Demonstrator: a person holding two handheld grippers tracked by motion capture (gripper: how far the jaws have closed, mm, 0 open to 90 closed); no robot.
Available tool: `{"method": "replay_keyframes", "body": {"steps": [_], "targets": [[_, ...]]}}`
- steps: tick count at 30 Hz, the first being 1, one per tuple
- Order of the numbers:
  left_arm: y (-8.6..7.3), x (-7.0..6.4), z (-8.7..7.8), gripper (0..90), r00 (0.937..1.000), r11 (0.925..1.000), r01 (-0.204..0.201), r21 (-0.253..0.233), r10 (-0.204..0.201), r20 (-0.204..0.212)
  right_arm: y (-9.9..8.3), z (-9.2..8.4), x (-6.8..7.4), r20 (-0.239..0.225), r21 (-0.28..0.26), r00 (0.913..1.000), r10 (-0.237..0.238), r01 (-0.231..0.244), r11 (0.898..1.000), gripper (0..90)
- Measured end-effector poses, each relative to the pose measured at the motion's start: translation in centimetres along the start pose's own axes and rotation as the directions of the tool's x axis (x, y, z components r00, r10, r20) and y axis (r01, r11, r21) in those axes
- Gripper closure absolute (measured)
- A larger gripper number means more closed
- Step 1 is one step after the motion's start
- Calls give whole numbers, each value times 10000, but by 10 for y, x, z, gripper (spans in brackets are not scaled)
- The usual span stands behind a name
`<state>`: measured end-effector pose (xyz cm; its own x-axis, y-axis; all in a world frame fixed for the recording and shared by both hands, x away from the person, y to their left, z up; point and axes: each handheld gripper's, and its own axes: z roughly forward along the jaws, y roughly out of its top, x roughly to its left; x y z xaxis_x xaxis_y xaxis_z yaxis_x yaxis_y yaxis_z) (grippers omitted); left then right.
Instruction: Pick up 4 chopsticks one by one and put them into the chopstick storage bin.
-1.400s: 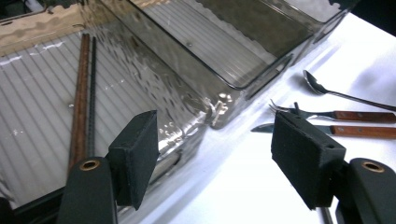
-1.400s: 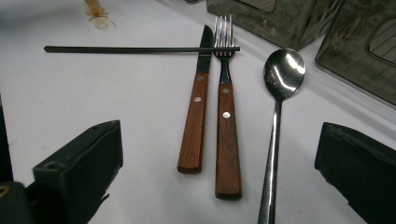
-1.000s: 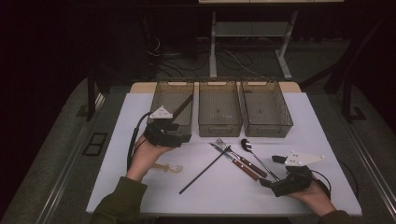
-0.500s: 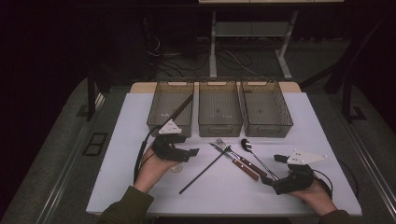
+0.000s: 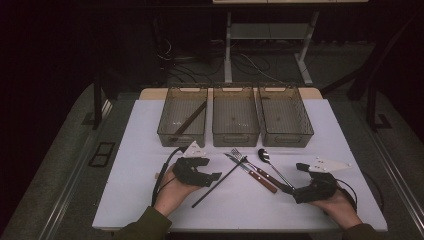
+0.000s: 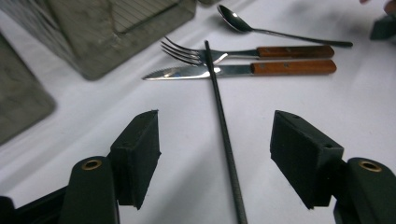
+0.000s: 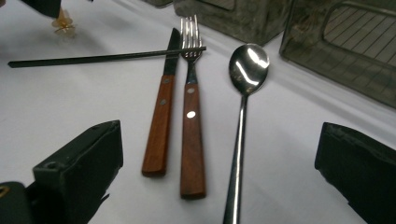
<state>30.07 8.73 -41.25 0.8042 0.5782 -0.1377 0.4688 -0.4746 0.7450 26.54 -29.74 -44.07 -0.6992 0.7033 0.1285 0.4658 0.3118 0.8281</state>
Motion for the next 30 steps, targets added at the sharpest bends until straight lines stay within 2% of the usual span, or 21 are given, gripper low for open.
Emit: {"method": "replay_keyframes", "body": {"steps": [4,10,17,19,24,30], "targets": [[0,-4,7,386,9997,9999,-109,103,107,237,2,1,-7,72,-136,10000,-26,27,9999,12],[-3,-9,17,502,9999,9996,-92,274,90,76,4,4,-9,27,-128,10000,-81,82,9999,12],[-8,-11,31,635,10000,9969,9,793,-10,8,3,4,-7,53,-87,9999,-142,143,9999,12],[-8,-11,33,655,10000,9959,-46,903,53,-79,3,4,-7,55,-51,9999,-163,164,9999,12],[-9,-12,37,687,9999,9941,-111,1076,108,29,3,4,-7,53,-27,9998,-166,166,9999,12],[-11,-14,40,706,9999,9942,-144,1070,150,-51,3,4,-7,27,-43,9998,-193,194,9998,12]]}}
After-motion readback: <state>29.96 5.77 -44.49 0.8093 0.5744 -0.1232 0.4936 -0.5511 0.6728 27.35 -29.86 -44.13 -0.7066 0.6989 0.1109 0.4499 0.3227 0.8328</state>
